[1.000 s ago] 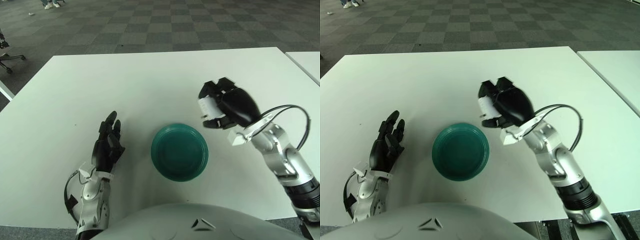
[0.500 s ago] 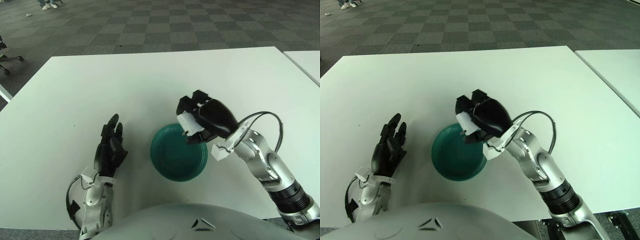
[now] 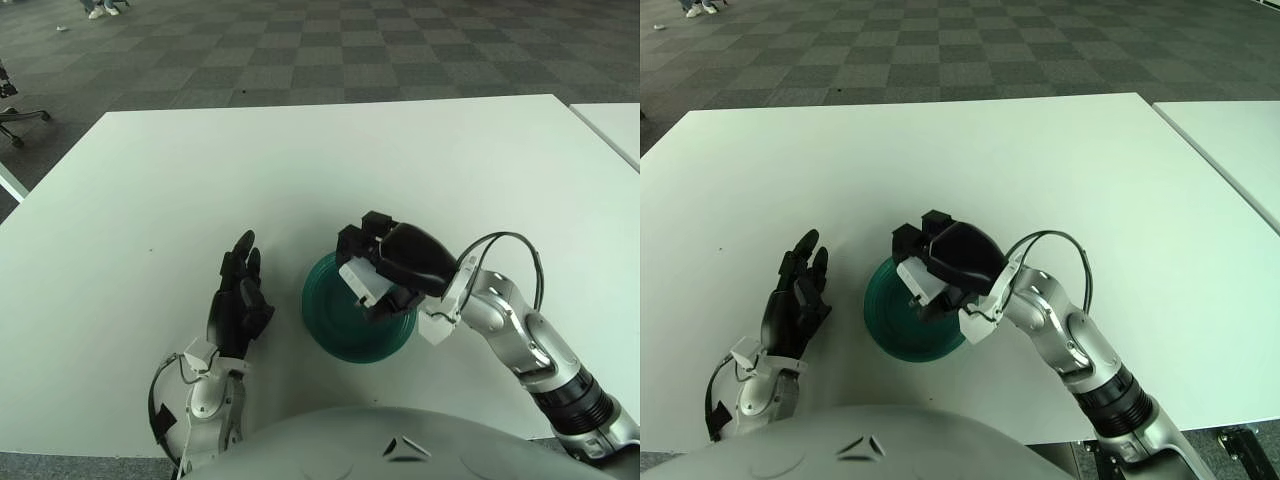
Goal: Put the charger into the plate.
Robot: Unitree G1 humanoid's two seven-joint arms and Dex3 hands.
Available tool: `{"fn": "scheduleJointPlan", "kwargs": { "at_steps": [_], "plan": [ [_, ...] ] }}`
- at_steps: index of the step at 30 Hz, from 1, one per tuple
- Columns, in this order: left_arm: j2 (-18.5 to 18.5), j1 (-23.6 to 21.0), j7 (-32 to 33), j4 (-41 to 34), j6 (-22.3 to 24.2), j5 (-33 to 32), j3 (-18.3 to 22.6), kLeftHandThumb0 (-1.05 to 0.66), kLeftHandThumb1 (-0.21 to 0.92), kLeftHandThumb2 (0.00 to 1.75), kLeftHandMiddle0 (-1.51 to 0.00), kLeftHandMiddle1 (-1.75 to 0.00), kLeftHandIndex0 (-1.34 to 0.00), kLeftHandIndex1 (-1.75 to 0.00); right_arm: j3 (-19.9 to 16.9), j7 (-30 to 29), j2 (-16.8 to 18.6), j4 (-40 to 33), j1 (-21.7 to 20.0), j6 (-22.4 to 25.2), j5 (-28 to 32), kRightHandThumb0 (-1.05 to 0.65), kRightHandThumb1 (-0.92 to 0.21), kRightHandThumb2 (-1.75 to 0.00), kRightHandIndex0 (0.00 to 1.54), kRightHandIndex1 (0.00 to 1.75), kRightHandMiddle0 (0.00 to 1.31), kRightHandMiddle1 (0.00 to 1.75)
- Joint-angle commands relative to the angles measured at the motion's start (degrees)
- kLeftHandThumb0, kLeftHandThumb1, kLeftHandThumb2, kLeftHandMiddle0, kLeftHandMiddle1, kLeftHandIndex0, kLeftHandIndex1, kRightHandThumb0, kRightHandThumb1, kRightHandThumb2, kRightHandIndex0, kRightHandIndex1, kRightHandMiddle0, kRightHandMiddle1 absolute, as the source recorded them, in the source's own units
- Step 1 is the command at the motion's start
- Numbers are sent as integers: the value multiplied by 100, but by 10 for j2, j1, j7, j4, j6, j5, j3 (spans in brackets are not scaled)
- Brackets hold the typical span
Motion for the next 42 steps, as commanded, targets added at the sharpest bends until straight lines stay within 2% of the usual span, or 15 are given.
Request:
{"fn": "scheduleJointPlan", "kwargs": {
  "at_steps": [1,3,9,13,16,18,22,25,27,28,31,33,42],
  "plan": [
    [-8,-2,-7,67,10,-23,2,-78,92,102,-24,-1,0,-77,-3,-7,-22,9,7,-35,-5,-40,-60,-96,80,175,40,175],
    [-16,-6,-15,66,6,-37,-5,-78,92,100,-24,-1,0,-78,-5,-4,-30,9,3,-51,-12,-40,-61,-95,78,175,39,175],
    [-30,1,-2,48,-6,-21,-33,-79,92,96,-23,0,0,-75,-17,-27,-44,8,6,-82,-50,-39,-69,-84,71,175,34,175],
    [-37,7,15,29,2,-6,-56,-81,92,97,-22,0,0,-67,-25,-45,-60,10,5,-105,-84,-37,-85,-61,59,175,25,175],
    [-34,11,21,23,4,-9,-65,-81,92,97,-22,0,0,-64,-29,-55,-71,10,0,-122,-113,-36,-89,-55,50,175,22,175],
    [-29,15,23,17,4,-13,-69,-81,92,98,-21,0,0,-62,-31,-58,-75,10,-1,-128,-124,-59,-91,-60,37,168,12,156],
    [-23,17,28,16,-1,-15,-75,-82,92,99,-21,0,0,-60,-38,-57,-80,9,-1,-134,-128,-74,-92,-69,32,111,3,129],
    [-20,18,32,18,-7,-14,-77,-81,92,99,-20,0,0,-60,-43,-49,-83,7,-1,-133,-125,-77,-92,-76,29,86,1,111],
    [-18,18,34,22,-11,-14,-76,-81,92,99,-20,0,0,-60,-46,-41,-84,3,1,-129,-120,-80,-92,-83,30,53,0,93],
    [-17,16,36,27,-12,-11,-75,-81,92,99,-20,0,0,-60,-50,-35,-83,-2,4,-122,-114,-81,-92,-85,32,42,0,87],
    [-16,12,44,35,-12,-4,-75,-82,92,99,-18,0,0,-59,-58,-25,-79,-10,8,-111,-103,-85,-92,-93,32,23,0,74],
    [-16,11,51,37,-12,3,-77,-83,92,100,-17,0,0,-58,-63,-21,-75,-15,12,-102,-96,-86,-92,-96,32,18,0,69],
    [-11,13,70,20,-6,36,-97,-83,92,102,-15,0,0,-50,-73,-22,-57,-19,22,-76,-82,-94,-92,-100,32,9,0,58]
  ]
}}
